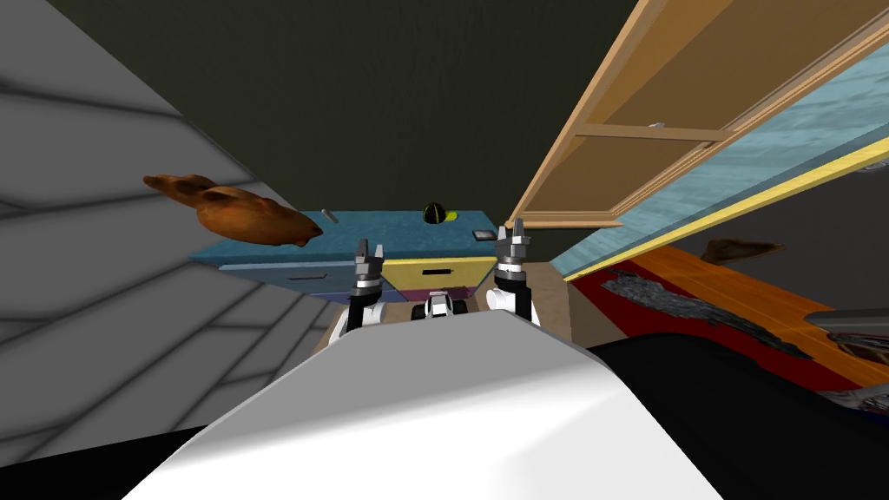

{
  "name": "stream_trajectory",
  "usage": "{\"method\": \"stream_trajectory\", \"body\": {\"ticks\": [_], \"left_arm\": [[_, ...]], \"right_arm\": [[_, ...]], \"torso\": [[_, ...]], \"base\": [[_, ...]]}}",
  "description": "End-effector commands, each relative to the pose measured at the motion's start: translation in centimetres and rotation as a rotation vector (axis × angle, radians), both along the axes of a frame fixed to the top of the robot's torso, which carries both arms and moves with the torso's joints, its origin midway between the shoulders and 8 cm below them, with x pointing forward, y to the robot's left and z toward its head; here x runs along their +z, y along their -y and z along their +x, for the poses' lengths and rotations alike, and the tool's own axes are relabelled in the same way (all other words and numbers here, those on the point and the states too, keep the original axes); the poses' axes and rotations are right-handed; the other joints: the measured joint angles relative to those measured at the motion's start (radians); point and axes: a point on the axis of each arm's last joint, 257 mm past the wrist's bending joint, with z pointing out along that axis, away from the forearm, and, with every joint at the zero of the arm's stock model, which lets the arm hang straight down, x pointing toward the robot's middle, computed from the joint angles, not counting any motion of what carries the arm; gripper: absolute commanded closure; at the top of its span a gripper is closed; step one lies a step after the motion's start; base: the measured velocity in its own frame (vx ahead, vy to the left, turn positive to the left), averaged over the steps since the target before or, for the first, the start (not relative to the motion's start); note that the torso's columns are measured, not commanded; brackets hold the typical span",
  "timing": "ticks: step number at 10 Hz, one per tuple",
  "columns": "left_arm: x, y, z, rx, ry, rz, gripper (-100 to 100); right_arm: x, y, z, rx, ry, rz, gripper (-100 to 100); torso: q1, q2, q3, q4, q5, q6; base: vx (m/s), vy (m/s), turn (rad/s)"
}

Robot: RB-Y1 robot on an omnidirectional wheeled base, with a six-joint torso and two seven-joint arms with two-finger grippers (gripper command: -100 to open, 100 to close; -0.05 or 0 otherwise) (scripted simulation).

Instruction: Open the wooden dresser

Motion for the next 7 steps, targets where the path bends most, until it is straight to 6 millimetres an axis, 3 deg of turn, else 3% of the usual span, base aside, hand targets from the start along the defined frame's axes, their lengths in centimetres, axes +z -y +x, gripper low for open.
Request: {"method": "stream_trajectory", "body": {"ticks": [1, 6, 7], "left_arm": [[-2.8, 0.3, 0.9, -0.007, -0.057, 0.003, -100], [-7.6, 1.0, 2.4, -0.018, -0.154, 0.006, -100], [-7.6, 1.0, 2.4, -0.018, -0.154, 0.006, -100]], "right_arm": [[0.0, 0.0, 0.0, 0.0, 0.0, 0.0, 0], [0.0, 0.0, 0.0, 0.0, 0.0, 0.0, 0], [0.0, 0.0, 0.0, 0.0, 0.0, 0.0, 0]], "torso": [[0.0, 0.001, 0.0, 0.0, 0.0, 0.0], [0.001, -0.001, 0.0, -0.003, 0.002, 0.001], [0.001, -0.003, -0.001, -0.005, 0.003, 0.001]], "base": [[-0.032, -0.062, 0.03], [-0.025, -0.044, 0.029], [-0.025, -0.033, -0.002]]}}
